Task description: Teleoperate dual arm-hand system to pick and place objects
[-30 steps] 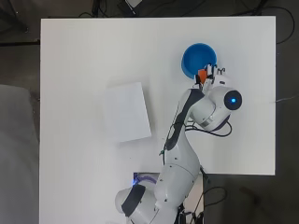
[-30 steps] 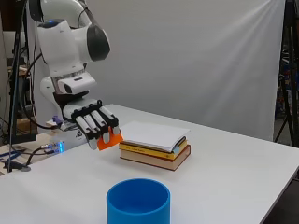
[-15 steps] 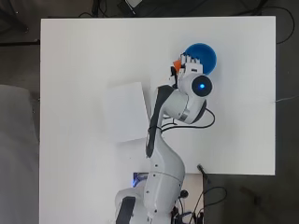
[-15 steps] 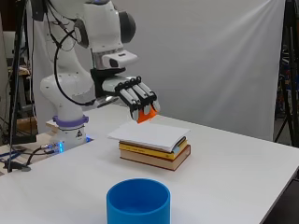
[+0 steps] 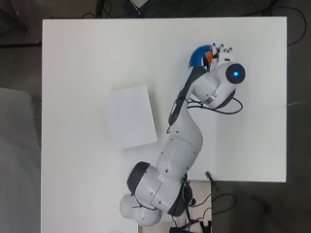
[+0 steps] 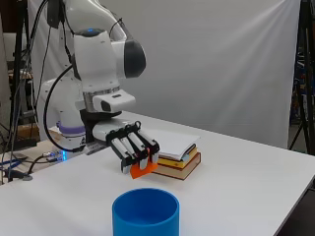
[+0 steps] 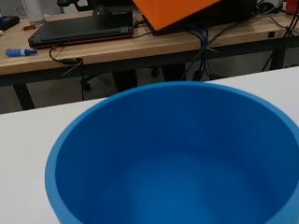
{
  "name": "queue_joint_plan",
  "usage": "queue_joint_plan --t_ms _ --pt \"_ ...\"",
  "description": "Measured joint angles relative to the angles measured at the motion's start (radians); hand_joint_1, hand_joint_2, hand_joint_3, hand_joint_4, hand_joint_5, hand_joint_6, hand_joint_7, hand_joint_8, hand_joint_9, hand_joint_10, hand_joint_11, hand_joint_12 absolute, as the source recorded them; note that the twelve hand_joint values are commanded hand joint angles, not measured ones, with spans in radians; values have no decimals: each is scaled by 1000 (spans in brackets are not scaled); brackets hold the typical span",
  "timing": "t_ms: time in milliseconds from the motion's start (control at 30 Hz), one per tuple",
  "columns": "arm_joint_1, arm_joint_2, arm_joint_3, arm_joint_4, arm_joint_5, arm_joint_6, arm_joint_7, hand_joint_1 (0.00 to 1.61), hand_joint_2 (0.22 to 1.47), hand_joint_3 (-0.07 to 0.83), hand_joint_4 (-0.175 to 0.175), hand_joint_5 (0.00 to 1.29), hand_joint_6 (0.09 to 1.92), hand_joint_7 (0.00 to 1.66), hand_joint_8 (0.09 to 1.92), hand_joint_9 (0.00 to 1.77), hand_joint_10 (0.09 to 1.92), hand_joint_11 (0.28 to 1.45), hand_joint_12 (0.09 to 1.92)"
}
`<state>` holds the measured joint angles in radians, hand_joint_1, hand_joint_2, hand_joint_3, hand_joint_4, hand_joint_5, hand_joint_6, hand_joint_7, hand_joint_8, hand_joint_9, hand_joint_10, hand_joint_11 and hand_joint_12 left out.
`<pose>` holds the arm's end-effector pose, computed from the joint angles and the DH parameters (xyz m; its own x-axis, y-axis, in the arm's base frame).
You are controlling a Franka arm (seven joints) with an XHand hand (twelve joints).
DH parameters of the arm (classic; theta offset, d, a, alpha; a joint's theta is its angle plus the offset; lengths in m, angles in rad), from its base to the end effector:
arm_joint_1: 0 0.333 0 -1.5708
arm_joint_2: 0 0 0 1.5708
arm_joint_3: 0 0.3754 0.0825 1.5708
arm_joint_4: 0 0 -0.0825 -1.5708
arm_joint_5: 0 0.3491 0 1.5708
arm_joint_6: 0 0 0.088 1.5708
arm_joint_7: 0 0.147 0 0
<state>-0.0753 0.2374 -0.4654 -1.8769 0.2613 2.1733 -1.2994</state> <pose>0.5375 -0.2797 0.4413 0.7951 0.5905 0.1386 0.5904 -0.8058 0.0463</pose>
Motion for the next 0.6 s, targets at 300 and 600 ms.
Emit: queue_joint_plan --t_ms 300,600 --pt "-15 -62 17 -195 -2 39 23 1212 1290 -4 -48 456 890 712 1486 759 962 675 326" --pt "-14 -118 57 -152 -81 -4 100 1136 1326 0 -156 445 1569 767 1502 812 835 793 87"
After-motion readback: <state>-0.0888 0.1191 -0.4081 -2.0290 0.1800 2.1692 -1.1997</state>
